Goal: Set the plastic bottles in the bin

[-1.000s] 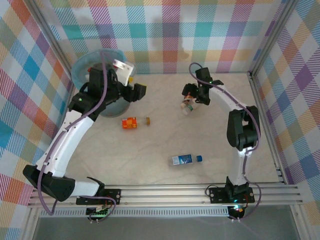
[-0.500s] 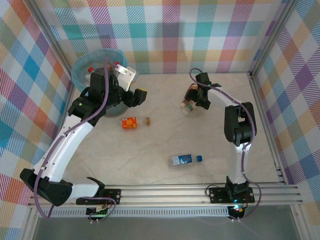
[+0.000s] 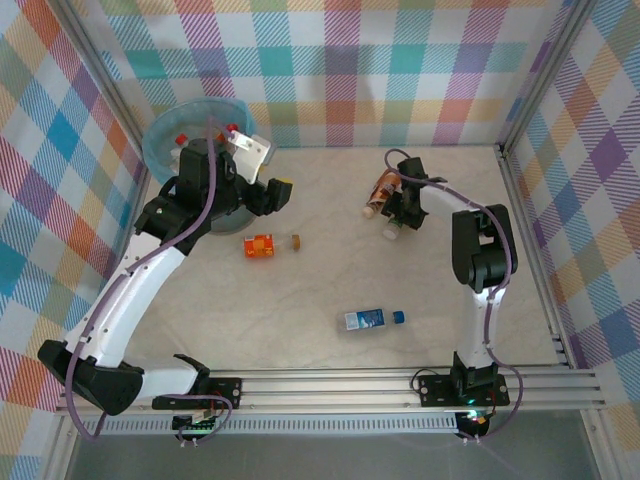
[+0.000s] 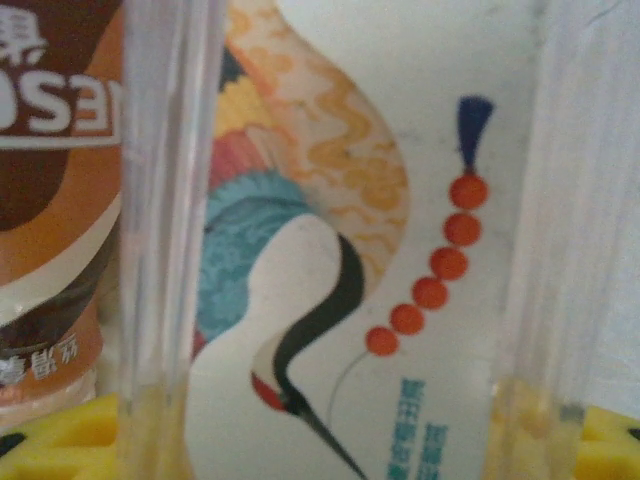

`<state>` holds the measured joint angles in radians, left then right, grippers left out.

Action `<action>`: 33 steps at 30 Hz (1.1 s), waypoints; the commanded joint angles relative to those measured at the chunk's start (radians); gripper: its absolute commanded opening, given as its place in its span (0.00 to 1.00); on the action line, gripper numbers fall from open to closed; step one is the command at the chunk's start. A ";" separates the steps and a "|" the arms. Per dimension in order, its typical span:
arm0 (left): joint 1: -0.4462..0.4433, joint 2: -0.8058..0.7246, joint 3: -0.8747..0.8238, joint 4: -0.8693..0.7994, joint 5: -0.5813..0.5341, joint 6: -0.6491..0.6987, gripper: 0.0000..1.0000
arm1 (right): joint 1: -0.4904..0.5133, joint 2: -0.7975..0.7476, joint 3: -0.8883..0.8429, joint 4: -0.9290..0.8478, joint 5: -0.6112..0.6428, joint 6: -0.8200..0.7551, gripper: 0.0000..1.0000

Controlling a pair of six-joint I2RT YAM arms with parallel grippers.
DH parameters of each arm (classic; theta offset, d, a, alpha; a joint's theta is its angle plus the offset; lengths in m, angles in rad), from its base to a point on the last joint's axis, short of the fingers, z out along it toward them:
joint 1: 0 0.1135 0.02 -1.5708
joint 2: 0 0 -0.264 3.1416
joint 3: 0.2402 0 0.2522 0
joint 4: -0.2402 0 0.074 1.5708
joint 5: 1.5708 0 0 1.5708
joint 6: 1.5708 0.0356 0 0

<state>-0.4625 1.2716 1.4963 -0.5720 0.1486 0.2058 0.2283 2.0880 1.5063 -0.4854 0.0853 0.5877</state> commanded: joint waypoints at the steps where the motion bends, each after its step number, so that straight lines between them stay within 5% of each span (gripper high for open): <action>1: -0.010 -0.032 0.012 0.009 -0.019 -0.046 0.72 | -0.007 -0.079 -0.042 0.000 -0.019 -0.019 0.57; 10: -0.010 0.042 0.140 -0.072 -0.150 -0.260 0.73 | 0.003 -0.342 -0.245 0.052 -0.122 -0.054 0.54; 13: -0.010 0.083 0.208 -0.128 -0.152 -0.333 0.86 | 0.040 -0.454 -0.299 0.091 -0.194 -0.089 0.54; 23: -0.008 0.213 0.297 -0.140 0.154 -0.519 0.92 | 0.324 -0.701 -0.346 0.369 -0.423 -0.360 0.55; 33: -0.010 0.227 0.233 -0.078 0.300 -0.602 0.89 | 0.419 -0.740 -0.359 0.509 -0.493 -0.373 0.54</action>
<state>-0.4633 1.5120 1.7432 -0.6968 0.3744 -0.3561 0.6342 1.3788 1.1584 -0.0525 -0.3710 0.2455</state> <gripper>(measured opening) 0.896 0.573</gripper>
